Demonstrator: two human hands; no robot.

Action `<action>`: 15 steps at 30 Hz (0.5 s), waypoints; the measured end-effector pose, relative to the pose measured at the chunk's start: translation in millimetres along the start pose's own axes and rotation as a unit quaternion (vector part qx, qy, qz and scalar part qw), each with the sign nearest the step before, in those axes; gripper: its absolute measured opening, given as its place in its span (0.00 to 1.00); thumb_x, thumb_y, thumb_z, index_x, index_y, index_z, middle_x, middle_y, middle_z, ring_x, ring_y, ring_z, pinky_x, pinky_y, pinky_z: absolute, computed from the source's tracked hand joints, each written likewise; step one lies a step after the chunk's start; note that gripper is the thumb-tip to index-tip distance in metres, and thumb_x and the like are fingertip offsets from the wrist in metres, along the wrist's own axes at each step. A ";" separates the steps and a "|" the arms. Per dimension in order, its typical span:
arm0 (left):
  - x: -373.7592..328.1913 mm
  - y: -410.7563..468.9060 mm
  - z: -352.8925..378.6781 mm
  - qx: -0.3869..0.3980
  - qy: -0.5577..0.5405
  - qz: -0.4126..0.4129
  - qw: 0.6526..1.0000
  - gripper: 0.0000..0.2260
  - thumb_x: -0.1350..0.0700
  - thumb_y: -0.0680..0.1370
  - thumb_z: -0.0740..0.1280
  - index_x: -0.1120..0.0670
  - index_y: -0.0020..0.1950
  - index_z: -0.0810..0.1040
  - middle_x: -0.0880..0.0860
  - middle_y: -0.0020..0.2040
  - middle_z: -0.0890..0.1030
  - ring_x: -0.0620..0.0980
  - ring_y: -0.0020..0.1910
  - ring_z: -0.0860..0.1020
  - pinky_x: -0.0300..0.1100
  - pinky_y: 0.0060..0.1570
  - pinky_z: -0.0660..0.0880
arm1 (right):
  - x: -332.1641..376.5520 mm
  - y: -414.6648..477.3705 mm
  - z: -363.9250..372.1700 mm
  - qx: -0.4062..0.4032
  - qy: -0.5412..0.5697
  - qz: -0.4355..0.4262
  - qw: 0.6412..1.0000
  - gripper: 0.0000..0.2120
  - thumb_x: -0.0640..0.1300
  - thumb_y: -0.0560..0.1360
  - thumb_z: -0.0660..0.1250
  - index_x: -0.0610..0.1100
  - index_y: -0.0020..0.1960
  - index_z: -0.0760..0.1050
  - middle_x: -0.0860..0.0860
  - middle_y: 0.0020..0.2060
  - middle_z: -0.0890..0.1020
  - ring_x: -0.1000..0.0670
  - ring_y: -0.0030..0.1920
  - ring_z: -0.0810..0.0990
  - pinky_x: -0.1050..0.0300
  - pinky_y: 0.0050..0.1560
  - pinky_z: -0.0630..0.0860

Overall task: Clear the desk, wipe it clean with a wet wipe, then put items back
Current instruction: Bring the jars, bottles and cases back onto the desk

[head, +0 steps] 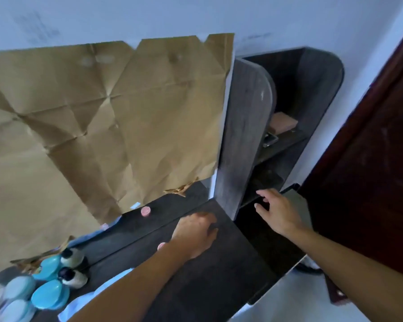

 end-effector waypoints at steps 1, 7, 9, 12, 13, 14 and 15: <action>-15.9 14.4 -0.7 -0.015 -0.002 0.018 1.000 0.10 0.48 0.77 0.59 0.48 0.54 0.76 0.47 0.53 0.79 0.52 0.52 0.78 0.46 0.49 0.75 | -13.7 4.8 -16.8 -0.016 -0.005 0.005 1.000 0.18 0.48 0.74 0.68 0.46 0.63 0.74 0.50 0.54 0.79 0.47 0.53 0.80 0.58 0.47 0.73; -111.9 96.6 -3.6 -0.115 -0.031 0.087 0.989 0.10 0.50 0.77 0.61 0.52 0.53 0.79 0.49 0.48 0.80 0.51 0.46 0.79 0.47 0.43 0.77 | -87.5 47.3 -92.7 -0.114 0.035 -0.066 0.991 0.15 0.44 0.72 0.71 0.43 0.58 0.77 0.48 0.46 0.80 0.47 0.45 0.81 0.52 0.41 0.78; -136.9 121.7 -5.9 -0.158 -0.044 0.093 0.982 0.10 0.51 0.76 0.62 0.53 0.52 0.79 0.49 0.47 0.80 0.50 0.45 0.79 0.48 0.42 0.78 | -100.7 66.7 -112.4 -0.132 0.040 -0.100 0.985 0.14 0.44 0.72 0.71 0.44 0.57 0.78 0.50 0.46 0.81 0.47 0.44 0.81 0.54 0.40 0.78; -162.7 159.7 -17.5 -0.236 -0.022 0.082 0.968 0.09 0.55 0.74 0.66 0.55 0.52 0.80 0.52 0.49 0.78 0.53 0.48 0.78 0.47 0.44 0.78 | -114.5 97.6 -133.3 -0.149 0.049 -0.146 0.977 0.14 0.44 0.72 0.70 0.45 0.56 0.78 0.50 0.45 0.81 0.48 0.42 0.81 0.55 0.39 0.77; -167.5 171.5 -23.2 -0.253 -0.008 0.068 0.965 0.10 0.55 0.74 0.66 0.56 0.54 0.79 0.53 0.51 0.78 0.54 0.50 0.76 0.48 0.47 0.77 | -117.7 107.4 -137.5 -0.151 0.051 -0.158 0.974 0.14 0.44 0.72 0.70 0.45 0.56 0.78 0.50 0.45 0.81 0.48 0.42 0.81 0.56 0.39 0.77; -169.9 181.9 -28.4 -0.262 0.009 0.041 0.964 0.12 0.55 0.74 0.67 0.57 0.56 0.78 0.54 0.54 0.76 0.55 0.52 0.75 0.50 0.51 0.76 | -119.4 116.7 -140.9 -0.151 0.053 -0.169 0.972 0.14 0.44 0.72 0.70 0.44 0.56 0.78 0.50 0.47 0.81 0.48 0.44 0.80 0.57 0.40 0.76; -170.4 190.8 -32.9 -0.259 0.024 0.003 0.965 0.15 0.54 0.74 0.67 0.57 0.59 0.76 0.56 0.57 0.75 0.56 0.56 0.73 0.50 0.55 0.74 | -120.2 125.6 -142.8 -0.149 0.055 -0.183 0.970 0.14 0.44 0.72 0.70 0.44 0.57 0.78 0.49 0.48 0.81 0.48 0.46 0.80 0.55 0.41 0.77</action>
Point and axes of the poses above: each hand's wrist, its own y-axis towards the middle knuckle, its own z-axis out of the palm, x = y × z, the point moved 4 cm from there along y, towards the middle knuckle
